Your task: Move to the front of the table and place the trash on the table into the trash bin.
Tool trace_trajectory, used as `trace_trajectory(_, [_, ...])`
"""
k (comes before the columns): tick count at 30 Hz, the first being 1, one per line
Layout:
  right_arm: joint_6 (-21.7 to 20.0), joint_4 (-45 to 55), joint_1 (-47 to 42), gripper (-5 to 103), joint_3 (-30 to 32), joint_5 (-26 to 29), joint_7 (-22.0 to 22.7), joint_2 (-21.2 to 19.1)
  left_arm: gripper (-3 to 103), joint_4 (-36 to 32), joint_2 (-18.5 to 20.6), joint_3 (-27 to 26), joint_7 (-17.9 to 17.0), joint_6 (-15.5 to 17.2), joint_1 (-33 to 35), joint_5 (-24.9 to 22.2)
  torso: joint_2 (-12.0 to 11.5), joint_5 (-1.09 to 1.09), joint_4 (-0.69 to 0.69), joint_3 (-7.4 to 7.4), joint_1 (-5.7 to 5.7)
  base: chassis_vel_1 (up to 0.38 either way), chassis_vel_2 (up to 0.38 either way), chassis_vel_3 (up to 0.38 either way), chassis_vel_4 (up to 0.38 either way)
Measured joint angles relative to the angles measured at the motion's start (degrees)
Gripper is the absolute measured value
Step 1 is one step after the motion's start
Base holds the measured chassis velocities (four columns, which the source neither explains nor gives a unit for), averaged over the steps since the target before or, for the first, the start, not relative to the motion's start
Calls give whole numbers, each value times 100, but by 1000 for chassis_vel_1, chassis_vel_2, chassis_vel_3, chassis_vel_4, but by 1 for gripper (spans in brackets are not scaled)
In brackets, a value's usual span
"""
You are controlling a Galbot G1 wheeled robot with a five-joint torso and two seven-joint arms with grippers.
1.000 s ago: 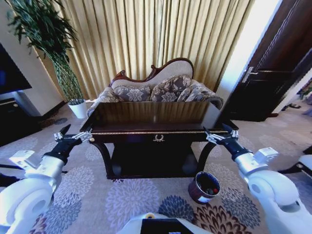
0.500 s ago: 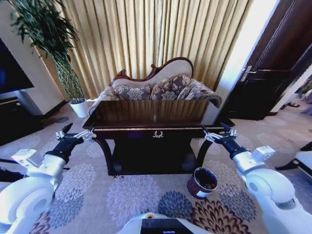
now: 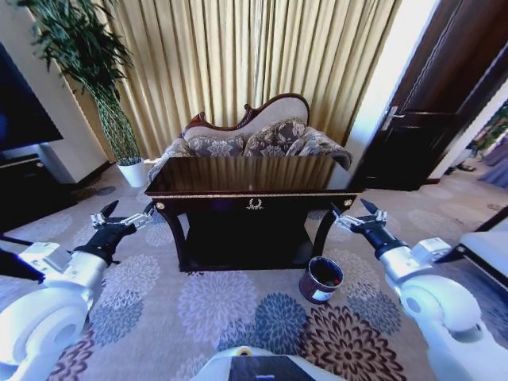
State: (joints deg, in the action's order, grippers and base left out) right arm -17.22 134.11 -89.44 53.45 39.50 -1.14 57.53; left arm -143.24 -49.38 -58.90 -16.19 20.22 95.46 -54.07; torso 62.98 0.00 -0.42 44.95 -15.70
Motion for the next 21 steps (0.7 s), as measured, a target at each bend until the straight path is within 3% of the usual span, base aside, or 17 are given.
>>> trace_trajectory(21, [107,32,-88,100,-18,-11,8,31,100,0,-23,-89,2,0,91,-11,-1,-1,0,1,-2,187,-173,-179,169])
